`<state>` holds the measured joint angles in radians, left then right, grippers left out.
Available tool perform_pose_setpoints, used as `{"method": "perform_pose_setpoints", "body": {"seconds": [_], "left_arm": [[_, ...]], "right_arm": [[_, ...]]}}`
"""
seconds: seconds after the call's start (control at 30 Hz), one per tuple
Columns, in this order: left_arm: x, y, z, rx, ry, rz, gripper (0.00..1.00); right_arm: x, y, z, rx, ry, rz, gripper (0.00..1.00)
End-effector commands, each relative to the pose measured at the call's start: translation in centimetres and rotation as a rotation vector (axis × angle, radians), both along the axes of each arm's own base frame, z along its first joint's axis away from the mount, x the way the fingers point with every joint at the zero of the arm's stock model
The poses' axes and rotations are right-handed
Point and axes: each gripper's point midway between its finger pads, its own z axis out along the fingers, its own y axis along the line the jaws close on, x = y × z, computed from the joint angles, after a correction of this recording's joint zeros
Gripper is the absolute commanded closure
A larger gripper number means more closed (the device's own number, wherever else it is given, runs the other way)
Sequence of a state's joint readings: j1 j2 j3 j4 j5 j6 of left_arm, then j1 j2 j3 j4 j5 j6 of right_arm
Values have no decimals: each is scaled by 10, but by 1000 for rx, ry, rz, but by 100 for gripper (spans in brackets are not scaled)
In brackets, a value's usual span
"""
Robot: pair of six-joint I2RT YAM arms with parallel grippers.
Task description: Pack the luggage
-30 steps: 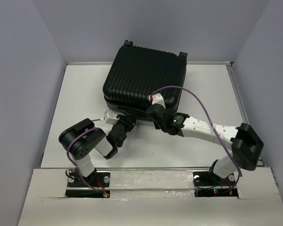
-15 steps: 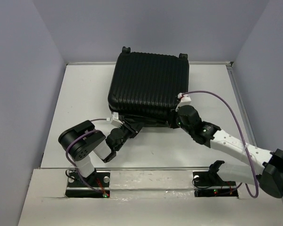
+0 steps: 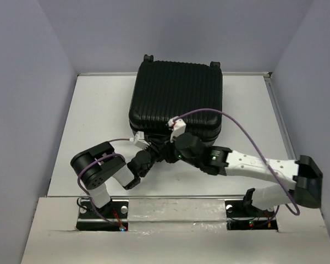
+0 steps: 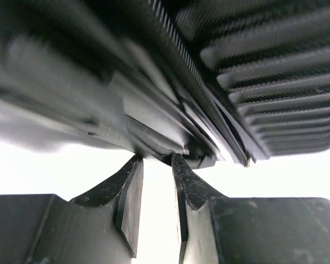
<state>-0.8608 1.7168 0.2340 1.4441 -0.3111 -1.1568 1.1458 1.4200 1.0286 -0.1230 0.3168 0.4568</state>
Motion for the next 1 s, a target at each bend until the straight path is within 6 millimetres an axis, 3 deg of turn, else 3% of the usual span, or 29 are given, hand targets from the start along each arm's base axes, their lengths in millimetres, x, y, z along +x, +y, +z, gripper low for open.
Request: {"method": "perform_pose_setpoints", "body": {"seconds": [0.0,0.1,0.13,0.17,0.2,0.23,0.27,0.3,0.33,0.37,0.43,0.47,0.53,0.57,0.6,0.63,0.67,0.7,0.73,0.77,0.8,0.83,0.87,0.9,0.93,0.97], "left_arm": [[-44,-49,65,-104,-215,-236,94],[-56,-58,73,-112,-221,-248,94],[-71,-66,74,-110,-217,-283,94],[-79,-69,77,-109,-223,-294,94],[-83,-70,79,-66,-230,-280,94],[-98,-79,105,-93,-265,-288,88],[-110,-89,95,-29,-260,-332,88],[-111,-84,112,24,-305,-292,61],[-119,-82,124,39,-332,-290,46],[-130,-74,140,62,-344,-282,21],[-135,-64,169,91,-402,-271,8],[-128,-44,196,72,-408,-198,1],[-107,-20,204,214,-358,-120,1],[-94,-7,211,239,-347,-89,1],[-64,20,226,235,-351,-21,1],[-49,37,236,256,-346,6,1],[-33,51,241,275,-343,33,1],[-3,81,234,332,-303,91,1],[11,95,247,334,-308,126,1],[24,93,235,363,-282,76,1],[38,103,230,371,-253,88,1],[61,132,226,370,-223,158,1],[70,136,221,347,-210,143,1],[81,130,201,303,-156,74,1],[104,146,184,290,-113,109,1],[112,148,178,274,-95,102,1]], "right_arm": [[13,-60,47,169,-12,-180,46],[25,-107,56,146,-23,-277,26],[27,-122,76,200,-45,-284,20],[47,-150,87,210,-79,-353,17],[55,-165,97,223,-103,-381,15],[71,-195,118,235,-154,-451,11],[70,-194,126,233,-166,-434,9],[87,-219,133,229,-178,-498,7],[99,-229,148,222,-201,-514,7],[115,-255,150,209,-203,-579,6],[133,-266,149,204,-178,-574,6],[151,-274,139,184,-140,-608,6],[167,-295,126,178,-100,-668,5],[169,-293,120,202,-70,-655,5],[173,-289,113,216,-59,-645,5],[174,-285,110,231,-51,-634,4],[178,-287,109,251,-50,-648,3],[181,-287,100,249,-28,-653,1],[183,-284,97,257,-20,-643,1],[186,-286,94,260,-13,-649,0],[191,-284,84,258,12,-645,0],[195,-280,84,290,23,-621,0],[198,-280,81,306,35,-610,0],[201,-274,78,319,52,-585,0],[207,-268,72,347,77,-550,0],[209,-262,69,358,93,-517,0]]}}
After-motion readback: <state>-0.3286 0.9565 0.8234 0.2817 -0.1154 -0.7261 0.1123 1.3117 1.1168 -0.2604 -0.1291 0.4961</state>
